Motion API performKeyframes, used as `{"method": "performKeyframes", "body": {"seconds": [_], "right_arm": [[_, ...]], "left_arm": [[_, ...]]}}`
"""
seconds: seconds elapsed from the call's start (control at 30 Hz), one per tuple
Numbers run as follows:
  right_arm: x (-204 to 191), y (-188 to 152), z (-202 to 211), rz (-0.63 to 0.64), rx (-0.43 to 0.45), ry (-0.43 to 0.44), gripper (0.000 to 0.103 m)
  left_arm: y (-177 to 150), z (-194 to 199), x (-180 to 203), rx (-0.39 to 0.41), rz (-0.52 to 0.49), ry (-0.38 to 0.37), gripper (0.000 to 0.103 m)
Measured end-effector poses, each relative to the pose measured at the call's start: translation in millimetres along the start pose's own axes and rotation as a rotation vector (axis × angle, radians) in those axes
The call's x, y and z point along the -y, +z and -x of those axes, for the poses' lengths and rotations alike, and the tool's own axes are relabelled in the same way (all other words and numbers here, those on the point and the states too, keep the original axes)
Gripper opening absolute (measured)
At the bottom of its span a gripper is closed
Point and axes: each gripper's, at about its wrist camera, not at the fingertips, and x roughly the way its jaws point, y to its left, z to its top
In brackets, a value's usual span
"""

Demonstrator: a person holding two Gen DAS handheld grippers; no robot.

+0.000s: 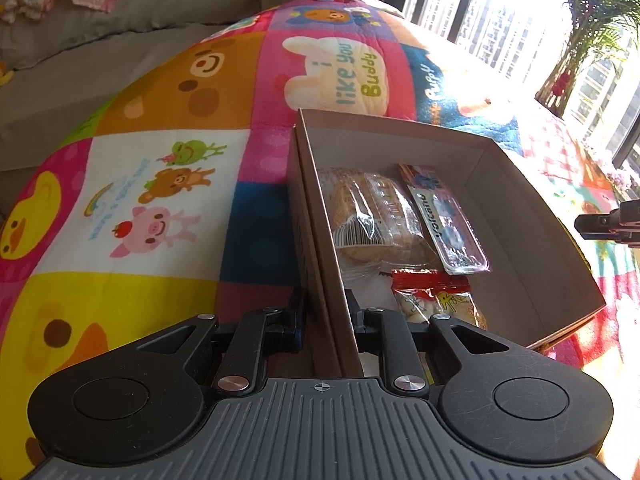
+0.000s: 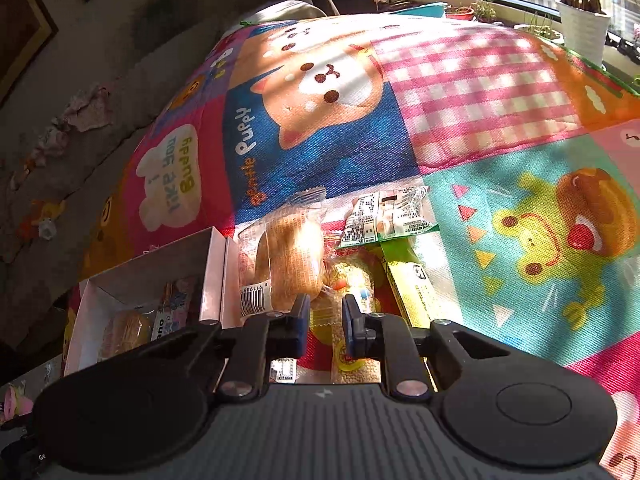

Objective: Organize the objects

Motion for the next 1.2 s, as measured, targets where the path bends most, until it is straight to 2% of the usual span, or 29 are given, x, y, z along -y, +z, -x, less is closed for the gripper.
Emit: {"method": "performKeyframes", "body": {"seconds": [0.2,0.27,0.4,0.43,0.53,0.73,0.8,0.83,0.87,0.93,1.2], "right_arm": [[8,-12,22,0.062,0.065,-0.103,0.02],[15,-7,17,0.036,0.072,-0.12,0.035],[20,18,-8,-0.011,0.096,-0.152,0.058],[22,26,-16,-0.027,0.096,-0.157,0.07],[21,54,-54,-0.04,0.093,-0.19,0.074],[11,87,-112,0.011,0.047,-0.244,0.076],[8,87,-114,0.05,0.039,-0.26,0.066],[7,85,-111,0.085,0.026,-0.256,0.052],[7,82,-107,0.108,0.017,-0.253,0.045],[12,73,-94,0.12,-0.007,-0.223,0.039],[24,11,-33,0.189,-0.051,-0.192,0.038]], "left_arm": [[0,1,0,-0.003,0.004,-0.001,0.021],[0,1,0,-0.004,0.003,0.001,0.021],[-1,1,0,-0.005,-0.001,0.0,0.02],[-1,0,0,-0.006,-0.003,0.001,0.02],[0,0,1,-0.011,-0.01,0.004,0.02],[1,0,1,-0.018,-0.014,0.004,0.02],[2,0,1,-0.017,-0.012,0.003,0.02],[2,0,0,-0.016,-0.01,0.002,0.02],[2,-1,0,-0.015,-0.007,0.001,0.02],[2,-1,0,-0.012,0.001,-0.002,0.02],[2,-1,-1,-0.01,0.009,-0.003,0.02]]}}
